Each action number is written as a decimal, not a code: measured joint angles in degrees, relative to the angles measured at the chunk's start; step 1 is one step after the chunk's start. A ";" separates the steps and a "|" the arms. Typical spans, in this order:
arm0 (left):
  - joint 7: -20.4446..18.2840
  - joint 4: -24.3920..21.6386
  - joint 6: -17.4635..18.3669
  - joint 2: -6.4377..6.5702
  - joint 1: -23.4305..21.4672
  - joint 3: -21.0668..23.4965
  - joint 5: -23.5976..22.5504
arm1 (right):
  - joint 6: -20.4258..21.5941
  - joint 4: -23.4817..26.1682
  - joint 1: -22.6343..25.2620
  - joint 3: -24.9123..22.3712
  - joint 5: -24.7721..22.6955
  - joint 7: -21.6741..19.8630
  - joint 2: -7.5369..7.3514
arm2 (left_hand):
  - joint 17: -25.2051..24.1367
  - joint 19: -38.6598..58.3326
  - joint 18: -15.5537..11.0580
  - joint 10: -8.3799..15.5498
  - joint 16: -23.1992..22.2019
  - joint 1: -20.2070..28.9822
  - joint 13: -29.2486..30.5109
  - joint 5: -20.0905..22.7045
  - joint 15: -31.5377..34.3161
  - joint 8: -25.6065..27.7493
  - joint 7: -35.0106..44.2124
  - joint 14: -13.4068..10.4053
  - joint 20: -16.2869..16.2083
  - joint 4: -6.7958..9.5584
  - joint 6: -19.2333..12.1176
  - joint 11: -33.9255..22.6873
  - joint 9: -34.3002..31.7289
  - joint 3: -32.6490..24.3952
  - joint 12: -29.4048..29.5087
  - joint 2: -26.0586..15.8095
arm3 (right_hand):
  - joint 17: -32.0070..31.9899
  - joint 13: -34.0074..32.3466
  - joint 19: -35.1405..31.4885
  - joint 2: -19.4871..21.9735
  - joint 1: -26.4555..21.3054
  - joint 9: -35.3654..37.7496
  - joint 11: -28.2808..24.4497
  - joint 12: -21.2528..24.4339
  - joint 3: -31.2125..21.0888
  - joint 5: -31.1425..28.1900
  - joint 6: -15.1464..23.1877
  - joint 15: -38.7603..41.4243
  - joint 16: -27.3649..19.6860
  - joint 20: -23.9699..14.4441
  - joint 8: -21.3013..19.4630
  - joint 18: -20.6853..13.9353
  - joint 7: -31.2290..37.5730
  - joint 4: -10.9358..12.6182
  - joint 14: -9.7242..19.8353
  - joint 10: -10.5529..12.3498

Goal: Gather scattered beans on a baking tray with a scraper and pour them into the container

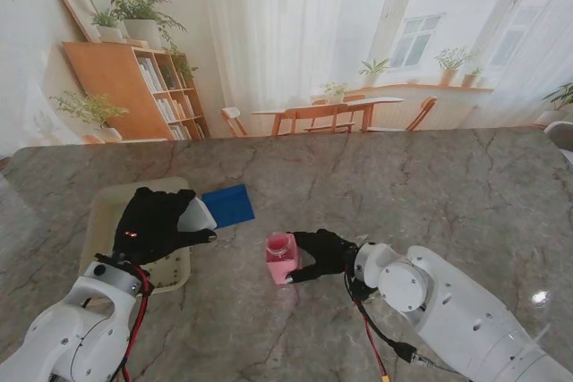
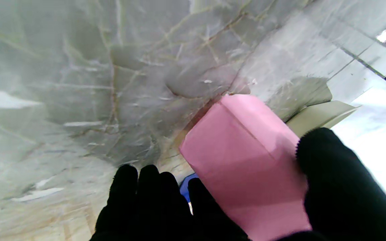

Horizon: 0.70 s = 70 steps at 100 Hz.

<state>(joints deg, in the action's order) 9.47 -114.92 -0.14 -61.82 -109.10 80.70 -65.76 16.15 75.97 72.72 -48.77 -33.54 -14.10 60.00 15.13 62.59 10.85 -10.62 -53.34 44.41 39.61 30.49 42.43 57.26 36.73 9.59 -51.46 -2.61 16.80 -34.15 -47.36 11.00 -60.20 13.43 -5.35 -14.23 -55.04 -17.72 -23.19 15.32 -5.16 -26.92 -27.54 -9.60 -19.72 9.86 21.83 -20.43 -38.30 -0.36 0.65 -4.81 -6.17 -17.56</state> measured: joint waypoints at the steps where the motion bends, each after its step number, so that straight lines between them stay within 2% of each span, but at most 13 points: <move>1: -0.01 0.00 0.00 0.00 0.01 0.00 0.01 | -0.06 0.00 0.02 -0.02 0.03 0.00 0.00 | 0.03 0.00 0.00 0.00 0.00 0.00 0.00 0.00 0.01 0.00 0.00 0.00 0.00 0.00 0.00 0.00 0.00 0.00 0.00 0.00 | -0.02 0.07 0.01 0.00 0.00 -0.08 0.02 0.01 0.00 0.00 -0.09 -0.08 -0.01 0.00 0.00 -0.19 -0.01 0.00 0.01 0.00; 11: -0.08 0.02 0.03 0.00 0.06 -0.03 0.05 | -0.39 0.00 0.09 -0.05 0.28 -0.03 0.02 | 0.22 0.03 0.00 0.00 -0.01 0.00 0.00 0.00 0.01 0.00 0.00 -0.01 0.00 0.00 0.00 0.00 0.00 0.00 0.00 0.00 | -0.38 0.66 0.01 0.00 -0.08 -0.74 0.62 0.57 0.00 0.00 -0.24 -0.44 -0.01 -0.13 0.80 -0.87 -0.59 0.00 0.09 0.00; 35: -0.15 0.15 0.07 0.00 0.27 -0.21 0.40 | -1.02 0.29 0.34 -0.35 0.28 -0.60 0.04 | 0.23 0.11 0.00 0.00 -0.11 0.00 0.00 0.00 0.08 0.00 0.00 -0.02 0.00 0.00 0.00 -0.01 0.00 0.00 0.00 0.00 | -1.99 2.73 -0.06 0.07 -0.80 -4.33 0.63 1.40 1.76 -0.01 -0.26 -2.60 -0.95 -1.41 6.35 -2.05 -1.37 0.00 0.28 -0.34; 48: -0.32 0.21 0.09 0.00 0.39 -0.27 0.45 | 0.36 0.79 1.15 -1.65 -6.84 0.06 0.00 | 0.24 0.13 0.00 0.00 -0.42 0.00 0.00 0.00 0.52 0.00 0.00 -0.04 0.00 0.00 0.00 -0.01 0.00 0.00 0.00 0.00 | -2.10 2.89 0.94 0.10 -0.73 -4.36 0.87 1.46 1.76 -0.02 -0.53 -3.92 -1.77 -1.41 7.12 -1.93 -1.39 0.01 0.15 -0.52; 59: -0.32 0.26 0.09 0.00 0.50 -0.36 0.50 | 0.25 0.68 1.53 -1.85 -3.01 0.08 -0.31 | 0.25 0.15 0.00 0.00 -0.45 0.00 0.00 0.00 0.53 0.00 0.00 -0.04 0.00 0.00 0.00 -0.01 0.00 0.00 0.00 0.00 | -2.83 3.63 2.80 0.10 -0.67 -4.48 1.33 1.69 1.76 -0.02 -0.53 -4.27 -2.13 -1.41 7.62 -0.91 -1.39 0.01 -1.08 -1.66; 65: -0.33 0.28 0.09 0.00 0.58 -0.43 0.53 | 0.25 0.75 1.64 -2.02 -3.48 0.08 -0.38 | 0.25 0.18 0.00 0.00 -0.45 0.00 0.00 0.00 0.53 0.00 0.00 -0.05 0.00 0.00 0.00 -0.01 0.00 0.00 0.00 0.00 | -2.97 3.72 2.81 0.10 -0.63 -4.54 1.33 2.18 1.76 -0.02 -0.54 -4.28 -2.36 -1.41 7.67 -0.91 -1.39 0.01 -1.08 -1.67; 66: -0.33 0.28 0.09 0.00 0.59 -0.44 0.54 | 0.25 0.79 1.68 -2.10 -3.73 0.08 -0.38 | 0.25 0.18 0.00 0.00 -0.45 0.00 0.00 0.00 0.53 0.00 0.00 -0.05 0.00 0.00 0.00 -0.01 0.00 0.00 0.00 0.00 | -2.97 3.77 5.81 0.10 -0.63 -4.54 1.33 2.19 1.76 -0.02 -0.54 -4.39 -2.38 0.20 7.67 0.04 -1.39 0.01 -1.35 -1.74; 67: -0.33 0.28 0.09 0.00 0.60 -0.45 0.54 | 0.25 0.82 1.71 -2.17 -3.97 0.08 -0.38 | 0.25 0.19 0.00 0.00 -0.45 0.00 0.00 0.00 0.53 0.00 0.00 -0.05 0.00 0.00 0.00 -0.01 0.00 0.00 0.00 0.00 | -3.31 3.95 10.35 0.10 -0.61 -4.40 1.33 2.22 1.77 -0.03 -0.54 -5.14 -2.46 1.42 7.67 2.70 -1.39 0.01 -2.55 -2.46; 70: -0.34 0.28 0.09 0.00 0.61 -0.46 0.54 | 0.25 0.85 1.87 -2.44 -4.84 0.07 -0.38 | 0.25 0.19 0.00 0.00 -0.45 0.00 0.00 0.00 0.54 0.00 0.00 -0.05 0.00 0.00 0.00 -0.01 0.00 0.00 0.00 0.00 | -3.40 4.69 15.03 0.10 -0.61 -4.41 1.33 2.22 1.79 -0.03 -0.55 -5.35 -2.77 2.21 7.68 4.05 -1.39 0.01 -2.87 -3.04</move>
<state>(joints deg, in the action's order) 9.13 -114.64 -0.05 -61.82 -108.49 80.23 -65.22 16.39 76.82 74.60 -51.22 -38.38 -14.03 59.63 15.39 62.78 10.85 -10.62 -53.79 44.41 39.61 30.49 42.97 57.26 36.72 9.54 -51.46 -2.61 16.80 -34.16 -47.36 11.00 -60.20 13.43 -8.75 -9.54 -40.01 -17.61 -23.80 10.91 -3.83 -24.70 -25.75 -9.63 -20.26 4.51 19.06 -18.22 -30.62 3.69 -0.75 -4.80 -9.04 -20.59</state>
